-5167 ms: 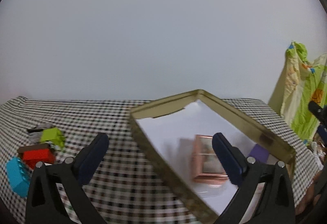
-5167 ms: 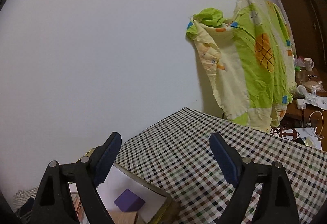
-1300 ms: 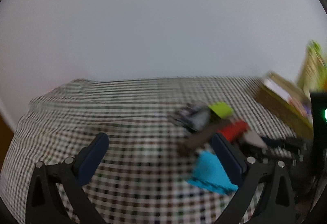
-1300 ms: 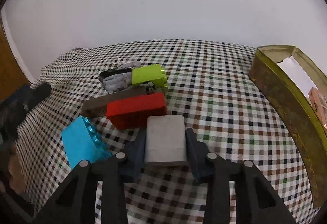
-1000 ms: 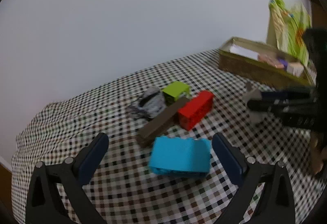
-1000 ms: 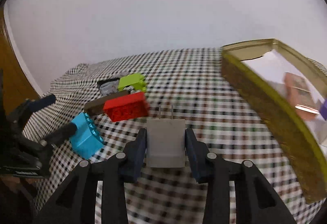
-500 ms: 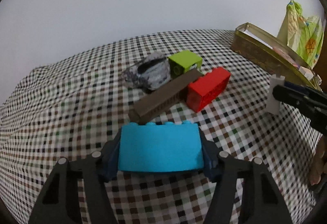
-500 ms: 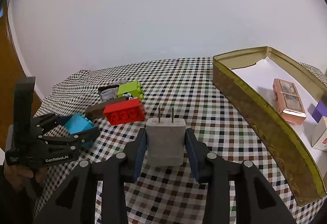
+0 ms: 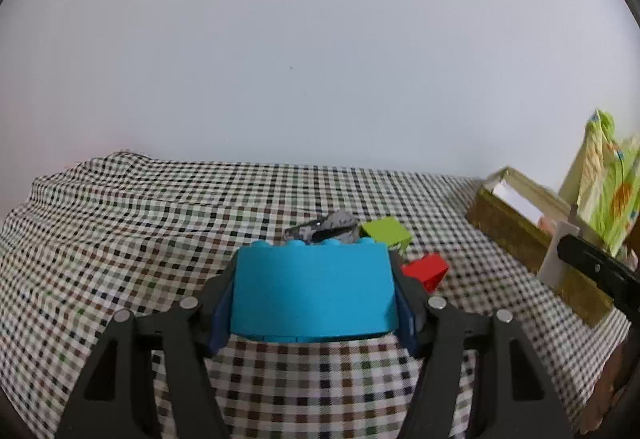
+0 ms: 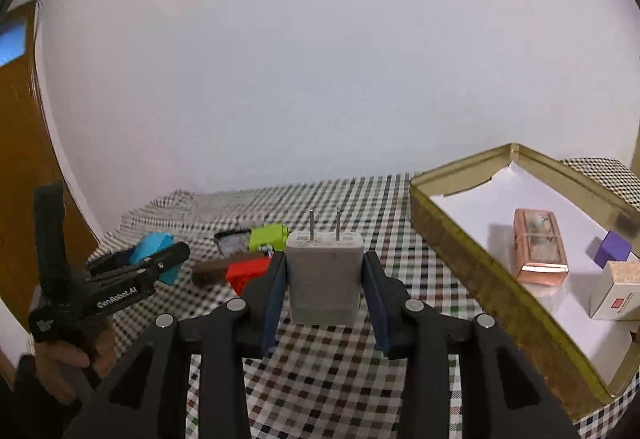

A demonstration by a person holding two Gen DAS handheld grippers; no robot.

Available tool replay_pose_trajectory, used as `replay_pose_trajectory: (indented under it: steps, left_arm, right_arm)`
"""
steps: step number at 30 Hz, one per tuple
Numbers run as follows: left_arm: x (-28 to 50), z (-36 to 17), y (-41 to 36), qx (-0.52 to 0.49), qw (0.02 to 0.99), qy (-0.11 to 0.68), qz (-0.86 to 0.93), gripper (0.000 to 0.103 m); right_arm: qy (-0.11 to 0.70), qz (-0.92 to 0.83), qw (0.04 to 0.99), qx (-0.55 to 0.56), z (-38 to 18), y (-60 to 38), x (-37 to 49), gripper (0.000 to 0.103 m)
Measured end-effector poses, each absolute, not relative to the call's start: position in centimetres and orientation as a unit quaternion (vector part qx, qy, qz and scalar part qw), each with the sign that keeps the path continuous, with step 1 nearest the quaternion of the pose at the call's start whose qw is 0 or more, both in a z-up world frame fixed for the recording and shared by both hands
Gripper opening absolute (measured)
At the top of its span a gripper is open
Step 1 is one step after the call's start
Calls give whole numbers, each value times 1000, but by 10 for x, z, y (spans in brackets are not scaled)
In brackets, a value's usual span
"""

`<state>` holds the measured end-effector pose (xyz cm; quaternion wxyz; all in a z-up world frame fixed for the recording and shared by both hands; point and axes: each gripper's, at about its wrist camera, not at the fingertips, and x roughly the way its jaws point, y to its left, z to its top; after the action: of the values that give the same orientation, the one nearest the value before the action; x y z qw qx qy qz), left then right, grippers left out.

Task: Organize rigid objects
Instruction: 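Grasp the blue Lego brick with the left tool while the right tool grasps the white charger plug, then carry both into the gold tray and open both tools to release them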

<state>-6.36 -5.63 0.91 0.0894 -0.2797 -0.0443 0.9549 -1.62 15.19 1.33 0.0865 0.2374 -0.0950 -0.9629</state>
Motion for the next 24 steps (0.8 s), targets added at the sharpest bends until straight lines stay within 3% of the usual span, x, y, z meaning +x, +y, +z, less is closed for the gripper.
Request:
replay_pose_trajectory:
  steps: [12, 24]
  left_arm:
    - [-49, 16, -17, -251, 64, -75, 963, 64]
    - [-45, 28, 87, -231, 130, -59, 962, 64]
  right_arm:
    - [-38, -981, 20, 187, 29, 173, -8, 41]
    - [-93, -980, -49, 167, 40, 285, -3, 41]
